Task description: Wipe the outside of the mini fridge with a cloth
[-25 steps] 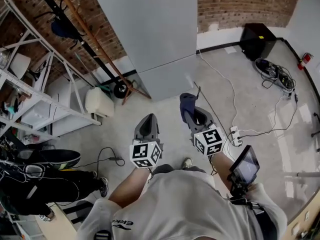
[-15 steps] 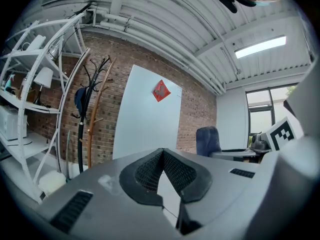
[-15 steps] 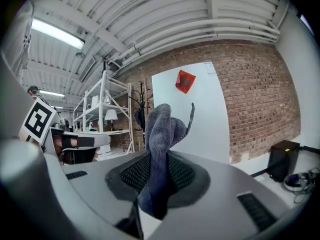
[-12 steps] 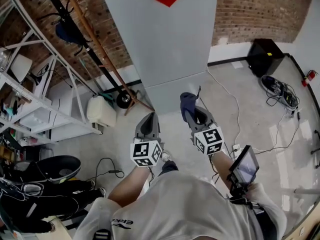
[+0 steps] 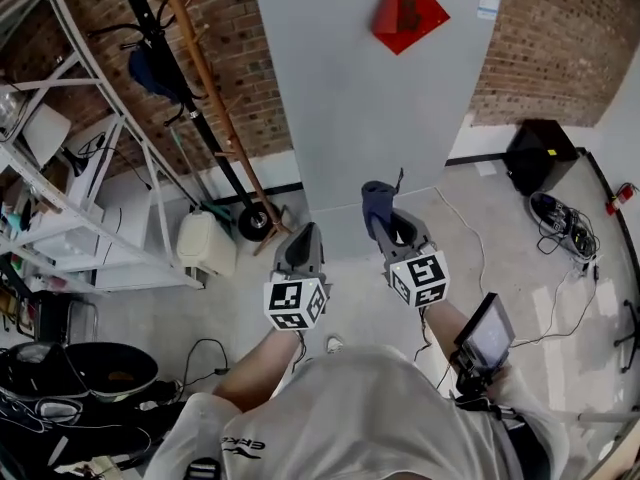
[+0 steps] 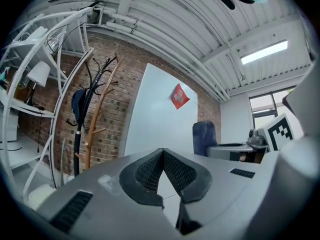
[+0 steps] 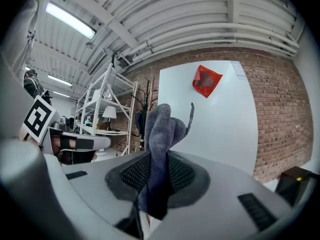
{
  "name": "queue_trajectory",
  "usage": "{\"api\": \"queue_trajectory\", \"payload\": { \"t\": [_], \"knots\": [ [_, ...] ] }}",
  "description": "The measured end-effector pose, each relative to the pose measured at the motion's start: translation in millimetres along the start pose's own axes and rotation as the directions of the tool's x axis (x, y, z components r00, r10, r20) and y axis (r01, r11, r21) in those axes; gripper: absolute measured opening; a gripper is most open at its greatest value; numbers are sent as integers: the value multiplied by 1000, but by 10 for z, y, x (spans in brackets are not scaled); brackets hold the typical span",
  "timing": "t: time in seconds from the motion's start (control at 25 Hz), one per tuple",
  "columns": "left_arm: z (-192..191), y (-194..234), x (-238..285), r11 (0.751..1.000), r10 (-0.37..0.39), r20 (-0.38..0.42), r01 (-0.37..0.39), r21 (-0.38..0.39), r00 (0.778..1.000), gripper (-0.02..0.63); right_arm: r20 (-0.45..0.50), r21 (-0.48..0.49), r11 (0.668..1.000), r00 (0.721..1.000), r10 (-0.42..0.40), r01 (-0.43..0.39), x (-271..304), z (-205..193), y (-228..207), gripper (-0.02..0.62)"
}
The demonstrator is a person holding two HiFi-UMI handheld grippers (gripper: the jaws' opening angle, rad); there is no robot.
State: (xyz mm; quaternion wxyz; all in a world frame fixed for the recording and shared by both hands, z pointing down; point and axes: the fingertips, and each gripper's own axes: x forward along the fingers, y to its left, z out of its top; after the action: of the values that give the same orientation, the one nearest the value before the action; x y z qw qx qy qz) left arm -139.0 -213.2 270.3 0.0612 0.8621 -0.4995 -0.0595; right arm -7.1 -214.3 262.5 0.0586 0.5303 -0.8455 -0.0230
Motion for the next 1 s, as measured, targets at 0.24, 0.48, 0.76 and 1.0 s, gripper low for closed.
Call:
{"api": "queue_trajectory", "payload": {
  "t": [0.24, 0.48, 0.76, 1.0],
  "knots": [
    [316, 354, 285, 1000, -1, 53, 0, 21, 999, 5, 83, -88, 996, 996, 19, -12, 652, 478, -115, 86],
    [741, 624, 596, 999, 38, 129, -42, 27, 991, 3, 173, -196, 980, 983, 66, -31, 1205, 1034, -310, 86],
    [1290, 820, 888, 997, 61, 214, -69, 31, 975, 4, 243, -345, 937, 959, 147, -56, 1642, 1723, -313, 86],
    [1706, 865, 1014, 996, 52, 275, -70, 59, 960, 3, 306, -370, 928, 937, 168, -45, 1881, 2451, -374, 86]
  ]
}}
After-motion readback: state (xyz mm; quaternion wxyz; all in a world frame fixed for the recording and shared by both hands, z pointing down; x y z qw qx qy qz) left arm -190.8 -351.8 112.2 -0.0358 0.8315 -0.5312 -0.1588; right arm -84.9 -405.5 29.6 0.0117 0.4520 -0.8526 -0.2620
